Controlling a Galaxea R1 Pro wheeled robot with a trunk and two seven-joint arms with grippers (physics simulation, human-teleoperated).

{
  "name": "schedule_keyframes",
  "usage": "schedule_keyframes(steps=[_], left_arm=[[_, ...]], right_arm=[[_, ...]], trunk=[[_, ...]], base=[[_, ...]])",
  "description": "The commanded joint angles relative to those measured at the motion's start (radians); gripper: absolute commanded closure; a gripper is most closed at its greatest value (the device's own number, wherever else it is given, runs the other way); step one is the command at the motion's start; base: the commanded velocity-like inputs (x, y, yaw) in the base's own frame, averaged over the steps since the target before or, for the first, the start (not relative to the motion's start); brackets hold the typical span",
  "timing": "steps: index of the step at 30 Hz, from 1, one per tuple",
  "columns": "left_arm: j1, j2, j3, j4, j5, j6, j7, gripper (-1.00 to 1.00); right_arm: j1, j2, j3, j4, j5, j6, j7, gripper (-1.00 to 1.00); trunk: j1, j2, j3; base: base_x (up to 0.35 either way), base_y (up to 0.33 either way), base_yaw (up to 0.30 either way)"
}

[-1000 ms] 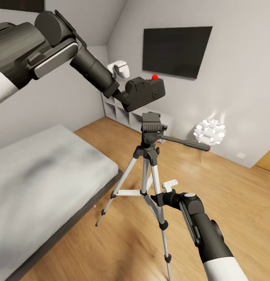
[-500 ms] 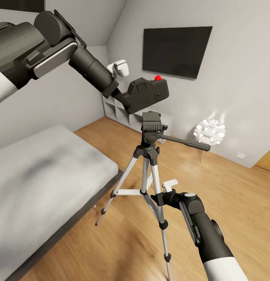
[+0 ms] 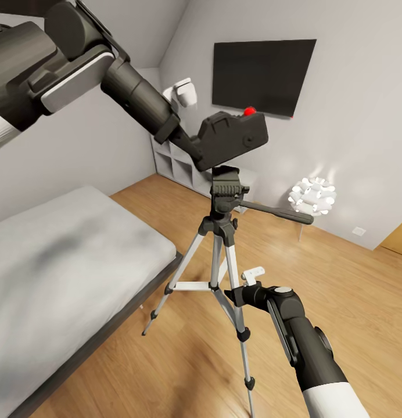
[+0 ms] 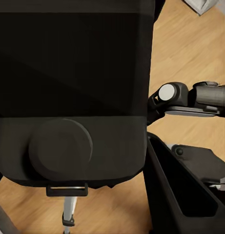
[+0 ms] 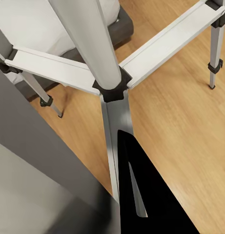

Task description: Attach the digital camera to the camera tripod in the bedroom.

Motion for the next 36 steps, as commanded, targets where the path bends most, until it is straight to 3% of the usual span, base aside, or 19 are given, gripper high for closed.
schedule_keyframes(steps=[1, 11, 17, 18, 19, 22, 36], left_arm=[[-0.002, 0.001, 0.0, -0.006, 0.001, 0.007, 0.0, 1.0], [-0.002, 0.004, 0.011, -0.049, -0.054, 0.032, 0.007, 1.0], [-0.002, 0.018, 0.011, -0.058, -0.08, 0.034, 0.008, 1.0], [-0.002, 0.019, 0.011, -0.06, -0.09, 0.034, 0.008, 1.0], [-0.002, 0.02, 0.011, -0.062, -0.129, 0.034, 0.008, 1.0], [-0.002, 0.019, 0.011, -0.063, -0.152, 0.034, 0.007, 1.0], [-0.002, 0.006, 0.014, -0.06, -0.153, 0.034, 0.005, 1.0]], right_arm=[[-0.001, 0.001, 0.0, -0.001, 0.004, 0.004, 0.008, 1.0], [-0.001, 0.001, 0.0, 0.002, 0.004, 0.003, 0.008, 1.0], [-0.001, 0.001, 0.0, 0.004, 0.004, 0.003, 0.008, 1.0], [-0.001, 0.001, 0.0, 0.004, 0.003, 0.003, 0.008, 1.0], [-0.001, 0.002, 0.0, 0.004, 0.003, 0.001, 0.007, 1.0], [-0.001, 0.002, 0.0, 0.005, 0.001, 0.0, 0.007, 1.0], [-0.001, 0.002, 0.0, 0.005, 0.003, 0.002, 0.007, 1.0]], trunk=[[0.0, -0.002, -0.002], [0.0, -0.002, -0.002], [0.0, -0.002, -0.002], [0.0, -0.002, -0.002], [0.0, -0.002, -0.002], [0.0, -0.002, -0.002], [0.0, -0.002, -0.002]], base=[[0.0, 0.0, 0.0], [0.0, 0.0, 0.0], [0.0, 0.0, 0.0], [0.0, 0.0, 0.0], [0.0, 0.0, 0.0], [0.0, 0.0, 0.0], [0.0, 0.0, 0.0]])
